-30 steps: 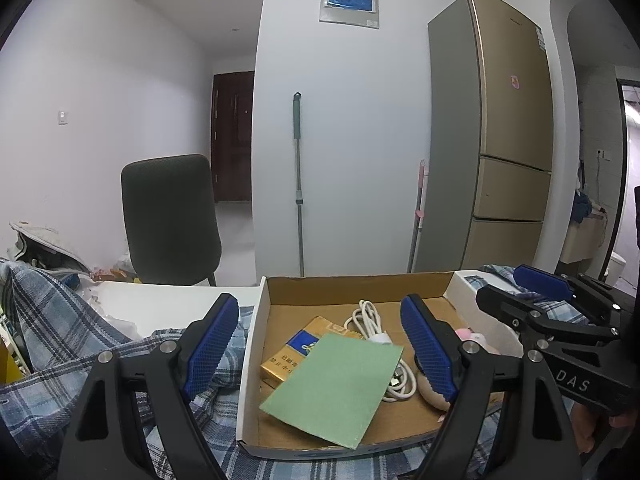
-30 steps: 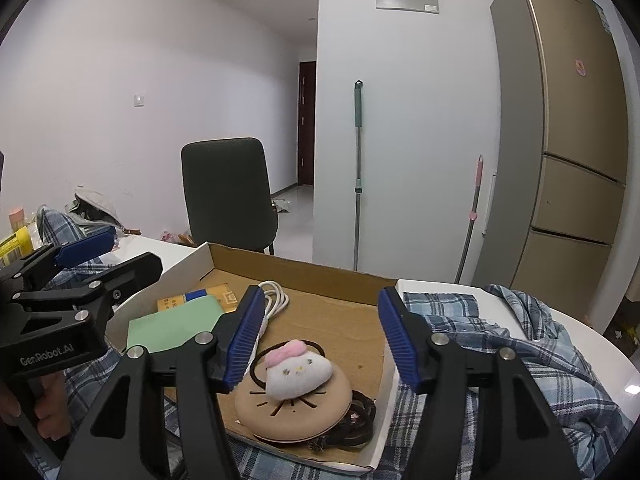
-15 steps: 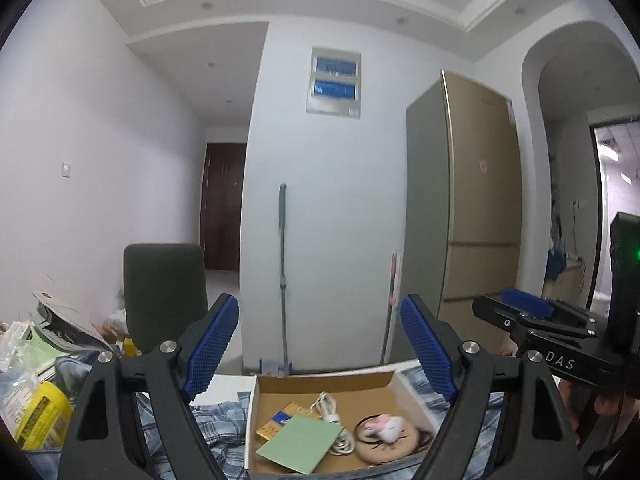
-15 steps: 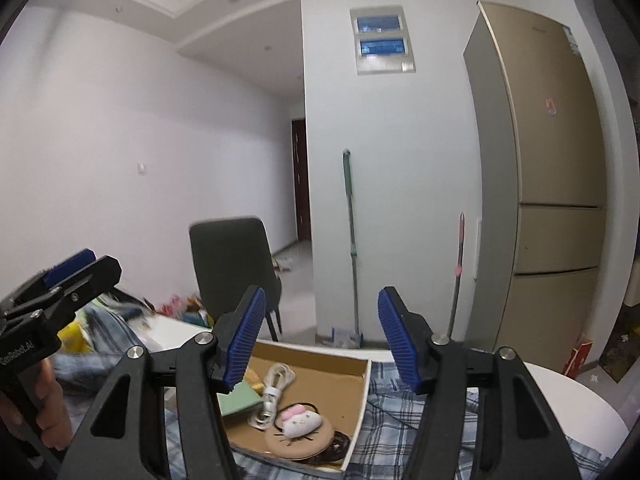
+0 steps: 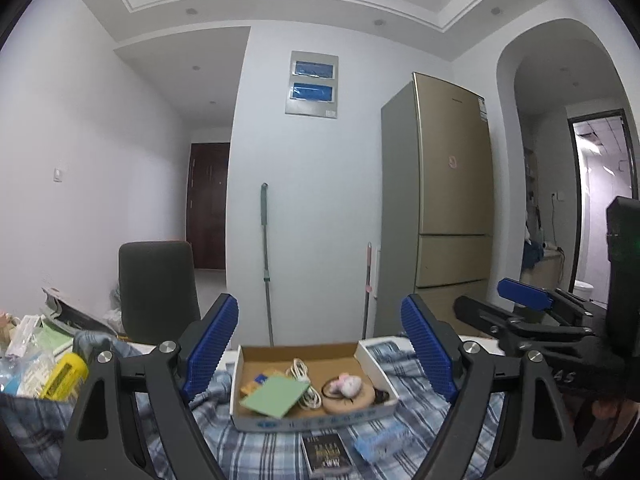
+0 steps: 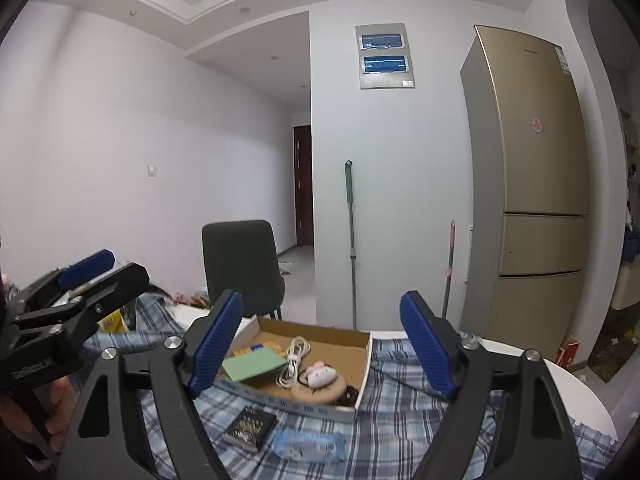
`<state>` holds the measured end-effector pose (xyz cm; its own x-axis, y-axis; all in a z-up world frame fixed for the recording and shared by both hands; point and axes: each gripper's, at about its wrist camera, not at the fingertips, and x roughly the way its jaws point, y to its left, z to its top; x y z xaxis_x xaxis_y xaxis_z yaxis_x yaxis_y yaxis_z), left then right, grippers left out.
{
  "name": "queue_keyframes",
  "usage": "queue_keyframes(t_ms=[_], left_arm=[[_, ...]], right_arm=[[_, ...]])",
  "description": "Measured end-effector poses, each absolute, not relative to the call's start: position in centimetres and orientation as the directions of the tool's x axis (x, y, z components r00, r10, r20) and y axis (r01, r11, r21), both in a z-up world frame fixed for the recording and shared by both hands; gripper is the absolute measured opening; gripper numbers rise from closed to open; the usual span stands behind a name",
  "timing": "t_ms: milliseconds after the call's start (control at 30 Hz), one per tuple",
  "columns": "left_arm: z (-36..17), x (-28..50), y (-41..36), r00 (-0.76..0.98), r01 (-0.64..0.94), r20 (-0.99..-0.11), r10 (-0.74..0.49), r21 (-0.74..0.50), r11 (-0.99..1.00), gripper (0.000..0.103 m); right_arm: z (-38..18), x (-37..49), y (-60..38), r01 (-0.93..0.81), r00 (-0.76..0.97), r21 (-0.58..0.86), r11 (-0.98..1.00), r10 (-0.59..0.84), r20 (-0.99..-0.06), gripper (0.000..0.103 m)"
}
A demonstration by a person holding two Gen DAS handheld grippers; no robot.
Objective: Organize soft objects
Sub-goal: 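Withdraw both tools from the box back over the shirt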
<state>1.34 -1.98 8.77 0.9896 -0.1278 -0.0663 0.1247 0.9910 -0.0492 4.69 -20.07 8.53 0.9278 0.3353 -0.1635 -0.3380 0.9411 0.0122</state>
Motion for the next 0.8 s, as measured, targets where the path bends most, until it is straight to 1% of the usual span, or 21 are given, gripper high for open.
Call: queue_keyframes(t_ms=[67, 100, 133, 233, 367, 600, 667, 800], left_arm=[[8.0, 0.5, -2.2, 0.989, 0.127, -0.074, -0.13, -0.045, 0.991, 0.096], [7.6, 0.2, -2.2, 0.989, 0.122, -0.075, -0.125, -0.047, 0.991, 0.101], [7.2, 0.1, -2.1, 0.99, 0.118, -0.077, -0.122, -0.053, 0.992, 0.103], [6.1, 0.5, -1.6, 0.99, 0.107, -0.088, -0.112, -0.066, 0.992, 0.103], [4.2, 2.0, -0.7, 0.986, 0.08, -0.138, -0.091, -0.087, 0.993, 0.103], [0.9, 3.6, -0.9, 0.978, 0.067, -0.197, -0.074, -0.04, 0.997, 0.103], [0.5, 3.7, -1.0, 0.974, 0.075, -0.211, -0.08, -0.034, 0.997, 0.103], [0.4, 3.7, -1.1, 0.975, 0.071, -0.21, -0.077, -0.036, 0.997, 0.103]], right_arm=[[7.6, 4.5, -20.0, -0.327, 0.93, 0.005, 0.945, 0.323, -0.174, 0.086], [7.2, 4.4, -20.0, -0.324, 0.93, 0.005, 0.946, 0.319, -0.18, 0.087], [6.7, 4.6, -19.9, -0.319, 0.931, 0.006, 0.948, 0.314, -0.188, 0.087], [5.1, 5.0, -19.9, -0.316, 0.925, 0.015, 0.949, 0.312, -0.216, 0.087], [2.9, 5.7, -19.6, -0.325, 0.912, 0.007, 0.946, 0.315, -0.263, 0.087], [0.3, 6.2, -18.7, -0.361, 0.884, -0.031, 0.932, 0.332, -0.329, 0.087], [0.2, 6.1, -18.6, -0.364, 0.884, -0.037, 0.931, 0.333, -0.329, 0.087], [0.1, 6.2, -18.7, -0.363, 0.885, -0.032, 0.931, 0.333, -0.324, 0.089]])
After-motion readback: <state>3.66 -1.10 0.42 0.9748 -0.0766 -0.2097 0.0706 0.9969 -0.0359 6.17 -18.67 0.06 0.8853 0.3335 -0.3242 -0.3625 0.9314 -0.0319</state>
